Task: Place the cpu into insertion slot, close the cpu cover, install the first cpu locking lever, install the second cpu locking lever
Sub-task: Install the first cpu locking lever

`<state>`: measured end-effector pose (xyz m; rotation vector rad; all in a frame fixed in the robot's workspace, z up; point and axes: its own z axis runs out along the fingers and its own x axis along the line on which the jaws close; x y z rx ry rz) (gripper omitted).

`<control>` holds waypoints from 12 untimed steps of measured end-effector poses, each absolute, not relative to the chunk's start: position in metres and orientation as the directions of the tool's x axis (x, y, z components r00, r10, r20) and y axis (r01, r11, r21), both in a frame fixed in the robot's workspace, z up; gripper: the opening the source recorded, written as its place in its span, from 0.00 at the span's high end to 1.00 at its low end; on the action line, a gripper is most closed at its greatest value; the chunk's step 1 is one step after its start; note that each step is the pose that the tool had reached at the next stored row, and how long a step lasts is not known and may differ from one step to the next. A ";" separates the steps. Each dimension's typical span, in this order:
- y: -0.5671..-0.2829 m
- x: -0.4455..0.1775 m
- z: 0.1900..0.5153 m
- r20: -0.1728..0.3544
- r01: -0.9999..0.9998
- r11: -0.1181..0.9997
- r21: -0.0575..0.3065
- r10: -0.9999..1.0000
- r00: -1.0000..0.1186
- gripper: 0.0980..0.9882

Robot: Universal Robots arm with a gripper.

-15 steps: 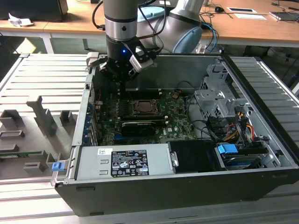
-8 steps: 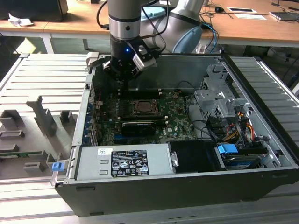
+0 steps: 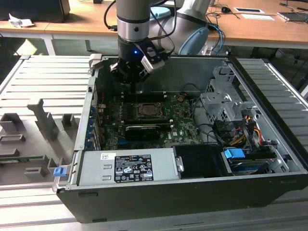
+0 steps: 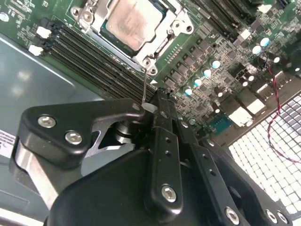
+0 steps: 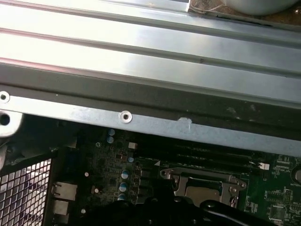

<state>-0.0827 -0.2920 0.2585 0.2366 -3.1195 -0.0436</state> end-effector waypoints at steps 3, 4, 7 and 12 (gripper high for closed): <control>-0.292 -0.081 0.258 0.011 -0.151 0.988 0.029 -0.151 -0.988 0.99; -0.292 -0.080 0.258 0.011 -0.151 0.988 0.029 -0.151 -0.988 0.99; -0.292 -0.078 0.258 0.011 -0.151 0.988 0.029 -0.151 -0.988 0.99; -0.292 -0.073 0.258 0.011 -0.150 0.988 0.029 -0.151 -0.989 0.99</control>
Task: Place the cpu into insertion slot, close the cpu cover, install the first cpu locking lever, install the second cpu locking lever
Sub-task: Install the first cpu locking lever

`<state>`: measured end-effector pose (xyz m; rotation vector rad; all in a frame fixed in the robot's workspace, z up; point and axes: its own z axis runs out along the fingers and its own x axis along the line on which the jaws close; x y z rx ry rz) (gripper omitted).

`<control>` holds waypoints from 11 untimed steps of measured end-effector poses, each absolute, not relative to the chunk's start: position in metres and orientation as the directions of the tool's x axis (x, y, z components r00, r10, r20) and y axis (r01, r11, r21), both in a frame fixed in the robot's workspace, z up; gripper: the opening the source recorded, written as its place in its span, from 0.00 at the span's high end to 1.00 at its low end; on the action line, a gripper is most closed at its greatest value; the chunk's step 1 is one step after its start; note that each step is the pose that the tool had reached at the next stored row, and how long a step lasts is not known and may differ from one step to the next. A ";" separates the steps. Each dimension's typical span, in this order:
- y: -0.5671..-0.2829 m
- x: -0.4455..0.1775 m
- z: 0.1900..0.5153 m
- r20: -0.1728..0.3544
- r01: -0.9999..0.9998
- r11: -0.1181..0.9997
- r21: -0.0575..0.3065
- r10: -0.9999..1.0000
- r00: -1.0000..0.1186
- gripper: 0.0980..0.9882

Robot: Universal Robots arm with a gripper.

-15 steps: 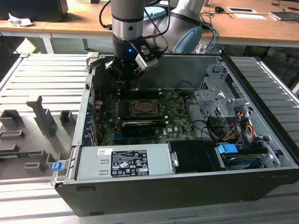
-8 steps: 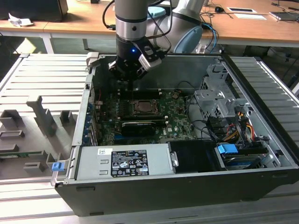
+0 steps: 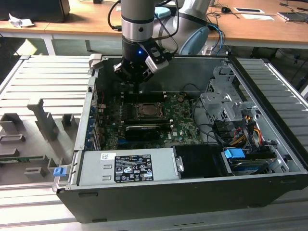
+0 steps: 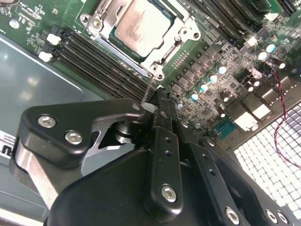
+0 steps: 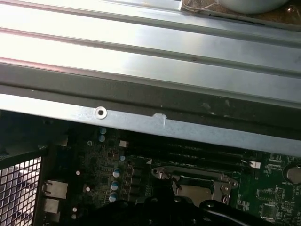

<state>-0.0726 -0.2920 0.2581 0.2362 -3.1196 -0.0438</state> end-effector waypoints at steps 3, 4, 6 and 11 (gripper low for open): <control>-0.292 -0.069 0.258 0.011 -0.150 0.988 0.029 -0.150 -0.989 0.99; -0.292 -0.068 0.258 0.011 -0.150 0.988 0.029 -0.150 -0.989 0.99; -0.292 -0.061 0.256 0.011 -0.148 0.989 0.029 -0.149 -0.989 0.99; -0.292 -0.054 0.249 0.010 -0.085 0.996 0.034 -0.085 -0.996 0.99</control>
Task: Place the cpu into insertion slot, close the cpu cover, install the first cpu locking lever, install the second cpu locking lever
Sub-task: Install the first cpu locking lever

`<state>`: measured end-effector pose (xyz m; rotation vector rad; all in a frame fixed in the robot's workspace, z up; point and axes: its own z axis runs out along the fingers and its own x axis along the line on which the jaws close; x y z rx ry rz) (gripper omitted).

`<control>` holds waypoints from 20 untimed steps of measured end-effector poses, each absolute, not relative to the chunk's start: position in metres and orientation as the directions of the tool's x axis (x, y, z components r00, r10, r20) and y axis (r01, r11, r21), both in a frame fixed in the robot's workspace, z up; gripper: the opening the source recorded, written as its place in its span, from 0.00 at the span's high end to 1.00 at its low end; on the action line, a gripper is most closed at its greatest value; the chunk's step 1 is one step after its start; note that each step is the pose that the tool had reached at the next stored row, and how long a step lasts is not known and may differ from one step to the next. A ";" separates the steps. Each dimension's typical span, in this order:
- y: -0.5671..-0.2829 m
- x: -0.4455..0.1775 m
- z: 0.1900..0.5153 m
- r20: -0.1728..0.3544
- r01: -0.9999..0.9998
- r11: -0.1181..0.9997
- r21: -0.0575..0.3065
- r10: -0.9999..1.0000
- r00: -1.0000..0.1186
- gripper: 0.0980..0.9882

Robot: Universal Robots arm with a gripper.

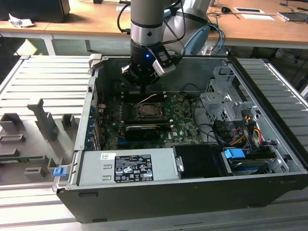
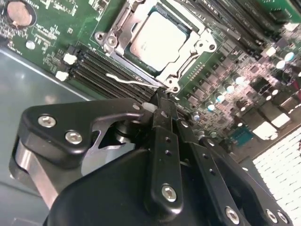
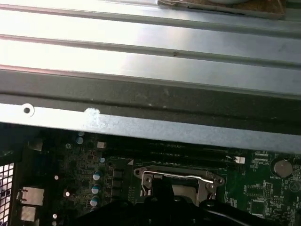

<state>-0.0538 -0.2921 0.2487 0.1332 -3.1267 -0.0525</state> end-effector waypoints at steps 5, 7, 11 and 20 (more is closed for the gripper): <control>-0.293 -0.054 0.247 0.008 -0.067 0.996 0.062 -0.068 -0.998 0.99; -0.292 -0.054 0.246 0.007 -0.067 0.996 0.065 -0.068 -0.998 0.99; -0.293 -0.054 0.242 0.005 -0.033 0.997 0.066 -0.033 -0.999 0.99; -0.293 -0.054 0.235 0.004 -0.004 0.994 0.111 -0.004 -1.000 0.99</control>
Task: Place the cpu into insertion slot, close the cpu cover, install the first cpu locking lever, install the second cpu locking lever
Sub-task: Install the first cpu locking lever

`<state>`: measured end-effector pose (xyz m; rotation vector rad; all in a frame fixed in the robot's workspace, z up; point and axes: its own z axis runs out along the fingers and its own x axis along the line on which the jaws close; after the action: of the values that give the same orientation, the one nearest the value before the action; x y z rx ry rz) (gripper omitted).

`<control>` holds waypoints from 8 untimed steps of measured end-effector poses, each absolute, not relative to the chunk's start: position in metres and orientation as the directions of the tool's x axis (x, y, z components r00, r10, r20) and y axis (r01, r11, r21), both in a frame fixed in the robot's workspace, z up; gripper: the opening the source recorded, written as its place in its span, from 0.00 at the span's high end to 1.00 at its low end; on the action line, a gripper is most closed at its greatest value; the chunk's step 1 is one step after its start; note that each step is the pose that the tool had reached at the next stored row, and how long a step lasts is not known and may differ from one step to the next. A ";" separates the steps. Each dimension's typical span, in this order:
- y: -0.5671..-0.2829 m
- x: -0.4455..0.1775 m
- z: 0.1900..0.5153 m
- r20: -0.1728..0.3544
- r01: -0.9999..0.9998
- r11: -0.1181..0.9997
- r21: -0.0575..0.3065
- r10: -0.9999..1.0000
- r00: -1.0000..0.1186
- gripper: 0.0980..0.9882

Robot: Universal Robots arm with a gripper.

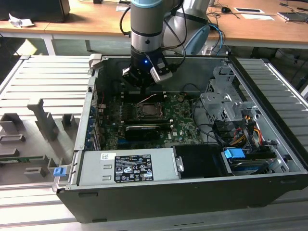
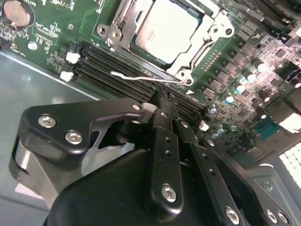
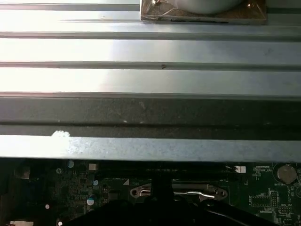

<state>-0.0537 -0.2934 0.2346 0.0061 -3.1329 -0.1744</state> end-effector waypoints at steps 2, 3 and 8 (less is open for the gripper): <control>-0.293 -0.054 0.234 0.004 -0.004 0.993 0.119 -0.004 -1.000 0.99; -0.293 -0.053 0.233 0.004 -0.005 0.992 0.123 -0.005 -1.000 0.99; -0.293 -0.049 0.230 0.001 -0.014 0.992 0.124 -0.014 -1.000 0.99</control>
<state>-0.0487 -0.2931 0.2298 0.0218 -3.1333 -0.1949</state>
